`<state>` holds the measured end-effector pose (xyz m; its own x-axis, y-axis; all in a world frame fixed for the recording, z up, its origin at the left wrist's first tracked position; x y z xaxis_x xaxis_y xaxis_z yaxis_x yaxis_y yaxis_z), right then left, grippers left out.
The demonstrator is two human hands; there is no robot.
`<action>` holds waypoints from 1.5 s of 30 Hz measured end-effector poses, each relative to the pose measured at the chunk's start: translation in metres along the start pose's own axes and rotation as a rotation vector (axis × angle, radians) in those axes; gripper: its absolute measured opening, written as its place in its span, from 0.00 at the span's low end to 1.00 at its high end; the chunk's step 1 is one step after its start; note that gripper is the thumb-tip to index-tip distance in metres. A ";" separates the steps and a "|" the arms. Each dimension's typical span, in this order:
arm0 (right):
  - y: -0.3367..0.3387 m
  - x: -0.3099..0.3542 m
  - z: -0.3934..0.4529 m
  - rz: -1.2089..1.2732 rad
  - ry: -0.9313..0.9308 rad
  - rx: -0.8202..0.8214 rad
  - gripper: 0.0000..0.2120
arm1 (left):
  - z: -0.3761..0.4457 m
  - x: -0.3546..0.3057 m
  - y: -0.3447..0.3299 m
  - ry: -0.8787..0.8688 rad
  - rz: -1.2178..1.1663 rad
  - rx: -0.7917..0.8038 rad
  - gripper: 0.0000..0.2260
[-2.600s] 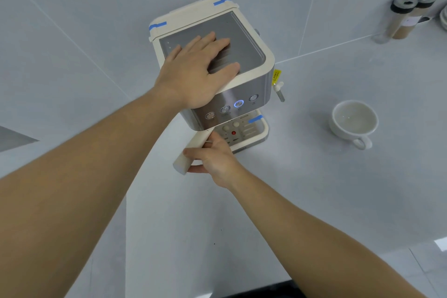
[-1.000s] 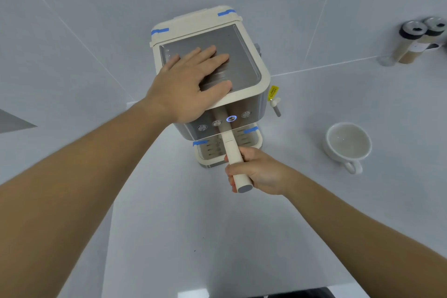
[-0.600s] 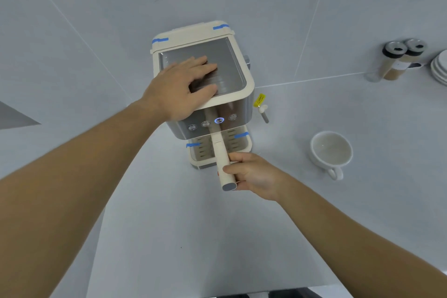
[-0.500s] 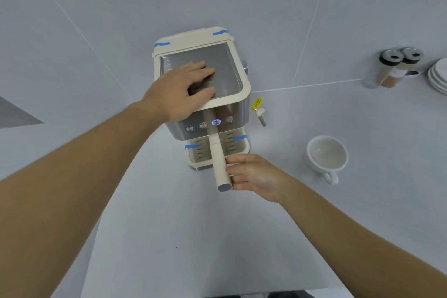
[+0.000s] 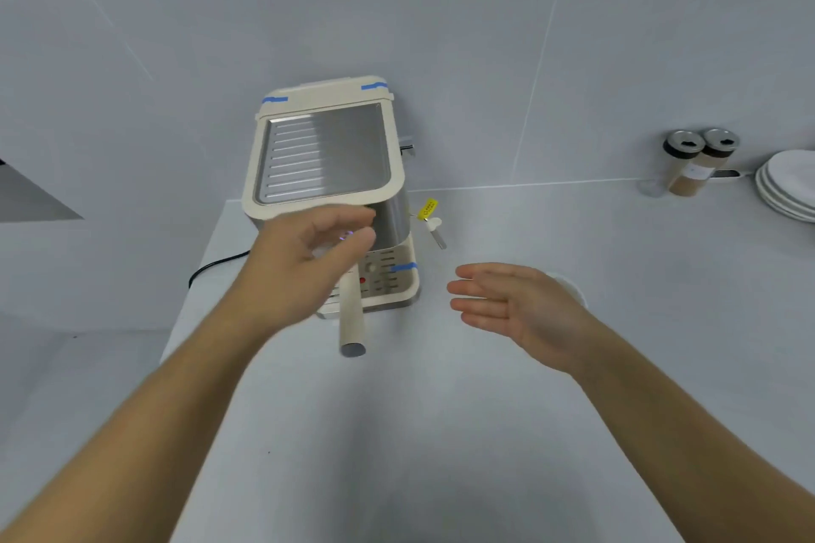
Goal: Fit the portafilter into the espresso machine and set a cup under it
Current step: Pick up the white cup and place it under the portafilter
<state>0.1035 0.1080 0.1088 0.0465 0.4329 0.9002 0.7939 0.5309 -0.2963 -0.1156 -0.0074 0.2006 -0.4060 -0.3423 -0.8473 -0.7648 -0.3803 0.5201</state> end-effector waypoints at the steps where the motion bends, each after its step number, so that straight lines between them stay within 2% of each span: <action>1: 0.011 0.003 -0.003 0.004 0.013 -0.016 0.11 | -0.007 0.001 -0.012 0.010 -0.057 0.012 0.08; 7: 0.073 0.014 -0.021 -0.030 0.057 -0.092 0.10 | -0.027 0.019 -0.081 0.203 -0.334 0.025 0.08; 12: 0.121 0.004 -0.028 -0.049 0.032 -0.182 0.11 | -0.034 0.044 -0.147 0.496 -0.561 0.089 0.07; 17: 0.160 -0.016 -0.027 -0.050 -0.039 -0.261 0.11 | -0.036 0.059 -0.207 0.724 -0.644 0.150 0.06; 21: 0.184 -0.029 -0.022 -0.062 -0.083 -0.342 0.08 | -0.030 0.062 -0.239 0.829 -0.691 0.183 0.06; 25: 0.198 -0.042 -0.011 -0.041 -0.140 -0.378 0.07 | -0.019 0.061 -0.260 0.890 -0.721 0.175 0.04; 29: 0.202 -0.057 0.003 -0.022 -0.191 -0.366 0.11 | -0.005 0.061 -0.276 0.915 -0.764 0.167 0.04; 33: 0.202 -0.066 0.017 -0.026 -0.196 -0.334 0.12 | 0.005 0.060 -0.288 0.909 -0.810 0.186 0.10; 38: 0.197 -0.066 0.026 -0.054 -0.192 -0.268 0.08 | 0.010 0.058 -0.294 0.888 -0.815 0.198 0.09; 45: 0.192 -0.062 0.028 -0.040 -0.177 -0.272 0.07 | 0.008 0.056 -0.296 0.858 -0.842 0.220 0.09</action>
<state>0.2360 0.2031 -0.0130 -0.0751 0.5484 0.8328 0.9270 0.3462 -0.1444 0.0842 0.0932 -0.0013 0.6547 -0.5469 -0.5218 -0.7318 -0.6314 -0.2564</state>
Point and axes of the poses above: each hand's wrist, its own z-axis towards the middle knuckle, its own y-axis out of the back of the hand, x = y × z, the point moved 2 cm from there along z, towards the middle knuckle, and after that the axes turned 11 degrees about y, right-handed, at the moved point
